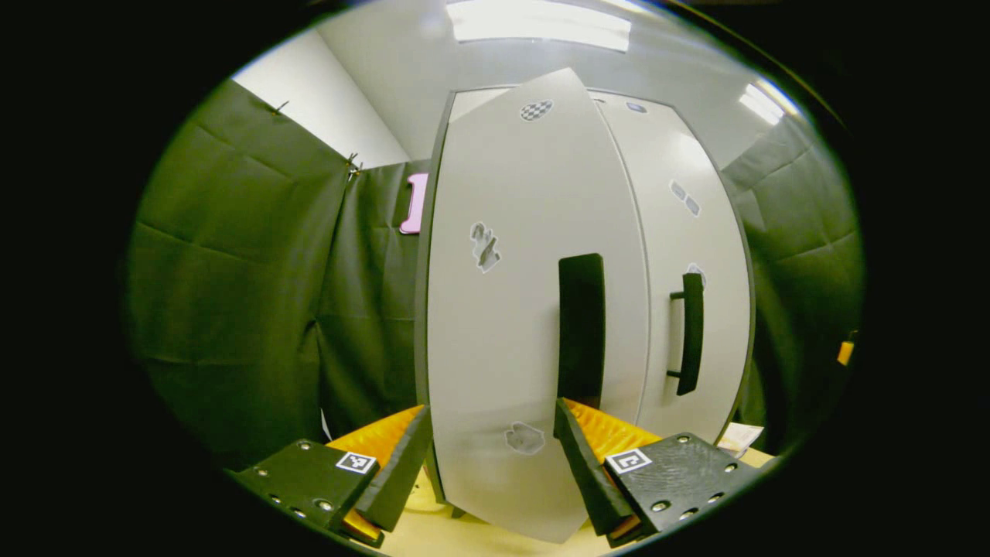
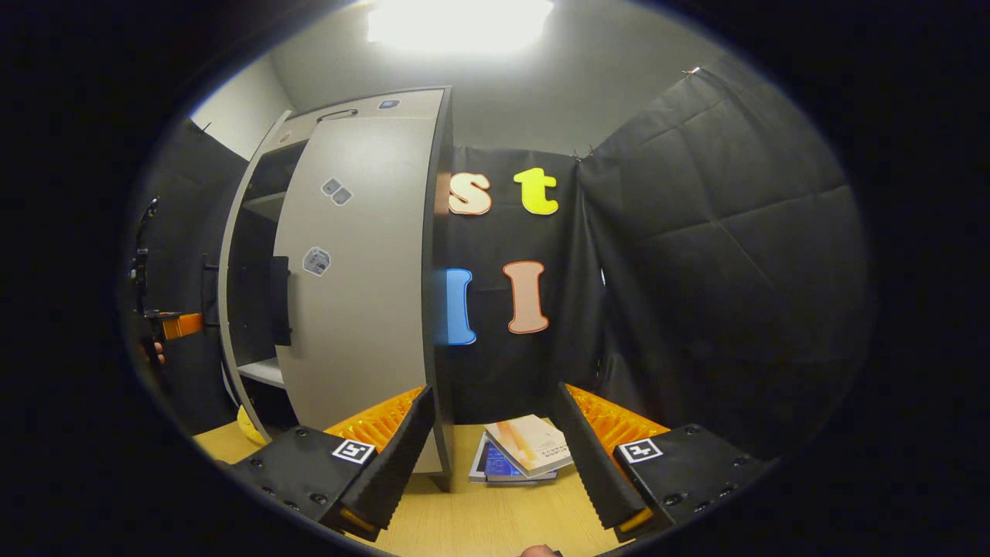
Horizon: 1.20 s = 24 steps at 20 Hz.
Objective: Grab one shoe with the right hand and put it into the shoe cabinet, grab the other shoe with the left hand and put it into the shoe cabinet; then close the right door with the right hand and the left door with the left hand.
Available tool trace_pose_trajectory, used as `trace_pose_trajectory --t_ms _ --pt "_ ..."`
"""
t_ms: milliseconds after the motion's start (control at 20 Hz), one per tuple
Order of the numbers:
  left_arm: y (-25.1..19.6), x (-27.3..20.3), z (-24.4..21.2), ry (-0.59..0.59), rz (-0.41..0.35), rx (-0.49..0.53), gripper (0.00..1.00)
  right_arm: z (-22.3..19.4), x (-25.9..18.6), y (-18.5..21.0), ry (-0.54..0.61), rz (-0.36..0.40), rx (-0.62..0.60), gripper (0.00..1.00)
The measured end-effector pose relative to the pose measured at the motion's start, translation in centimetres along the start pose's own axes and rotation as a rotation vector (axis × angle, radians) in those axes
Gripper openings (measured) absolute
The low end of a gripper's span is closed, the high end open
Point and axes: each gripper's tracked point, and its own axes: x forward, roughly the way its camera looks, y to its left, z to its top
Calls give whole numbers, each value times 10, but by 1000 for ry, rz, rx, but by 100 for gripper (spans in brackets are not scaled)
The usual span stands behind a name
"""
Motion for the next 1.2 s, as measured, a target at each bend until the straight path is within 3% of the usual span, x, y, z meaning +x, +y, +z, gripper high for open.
trace_pose_trajectory --t_ms 400,600,650,850,900,1000,1200 --pt "5 -10 8 -3 -1 23 88 1 -18 16 1 42 23 97" --pt "13 -28 9 4 -17 47 92 13 -41 35 -27 51 27 96" --pt "16 -35 9 3 -23 48 88 16 -48 40 -33 50 23 96" --pt "26 -53 14 -6 -29 57 92 23 -78 60 -46 59 6 96" --pt "29 -57 15 -9 -30 59 88 24 -85 64 -49 58 -3 96" --pt "36 -71 18 -16 -33 61 92 27 -99 72 -55 63 -7 96" --pt "46 -90 24 -33 -38 69 88 33 -119 85 -72 70 -19 96"
